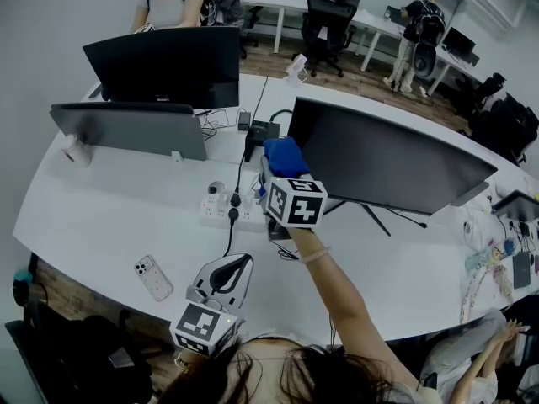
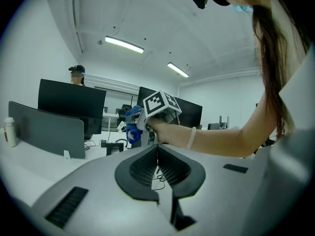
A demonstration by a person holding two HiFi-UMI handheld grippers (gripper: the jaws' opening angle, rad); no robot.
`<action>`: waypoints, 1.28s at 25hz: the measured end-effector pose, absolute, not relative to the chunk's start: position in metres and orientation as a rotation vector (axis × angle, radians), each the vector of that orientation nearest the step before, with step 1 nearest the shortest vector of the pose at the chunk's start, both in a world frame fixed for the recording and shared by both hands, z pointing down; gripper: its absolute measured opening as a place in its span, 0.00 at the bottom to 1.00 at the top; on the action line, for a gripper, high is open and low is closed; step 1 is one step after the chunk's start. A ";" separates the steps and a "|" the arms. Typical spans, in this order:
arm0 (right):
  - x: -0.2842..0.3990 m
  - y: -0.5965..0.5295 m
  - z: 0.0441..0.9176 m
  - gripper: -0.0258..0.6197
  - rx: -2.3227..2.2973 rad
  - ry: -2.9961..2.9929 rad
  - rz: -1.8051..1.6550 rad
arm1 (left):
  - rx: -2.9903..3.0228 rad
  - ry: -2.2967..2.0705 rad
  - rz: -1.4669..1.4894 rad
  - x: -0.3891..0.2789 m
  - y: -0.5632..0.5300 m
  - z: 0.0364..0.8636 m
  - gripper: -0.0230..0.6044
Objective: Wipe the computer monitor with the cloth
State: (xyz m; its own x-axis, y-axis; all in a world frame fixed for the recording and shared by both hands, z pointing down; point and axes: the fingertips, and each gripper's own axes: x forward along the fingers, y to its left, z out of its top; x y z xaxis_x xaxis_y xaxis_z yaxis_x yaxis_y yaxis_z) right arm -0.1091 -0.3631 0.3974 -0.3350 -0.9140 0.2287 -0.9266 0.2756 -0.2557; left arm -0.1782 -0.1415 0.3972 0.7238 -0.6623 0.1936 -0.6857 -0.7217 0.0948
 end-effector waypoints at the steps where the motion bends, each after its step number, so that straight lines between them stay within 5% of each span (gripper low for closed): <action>1: -0.109 -0.363 0.397 0.20 1.792 -2.478 0.534 | 2.771 -1.089 0.216 -0.178 -0.142 0.397 0.05; 32: -0.107 -0.363 0.363 0.20 1.949 -2.447 0.427 | 2.788 -1.034 0.199 -0.190 -0.149 0.399 0.05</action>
State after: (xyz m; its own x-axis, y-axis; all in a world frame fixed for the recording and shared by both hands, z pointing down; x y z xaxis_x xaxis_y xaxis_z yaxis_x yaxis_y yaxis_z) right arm -0.1068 -0.3631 0.3627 -0.2378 -0.9590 0.1544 -0.9546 0.2014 -0.2194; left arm -0.1899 -0.1494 0.3991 0.7519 -0.6343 0.1798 -0.6557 -0.7477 0.1047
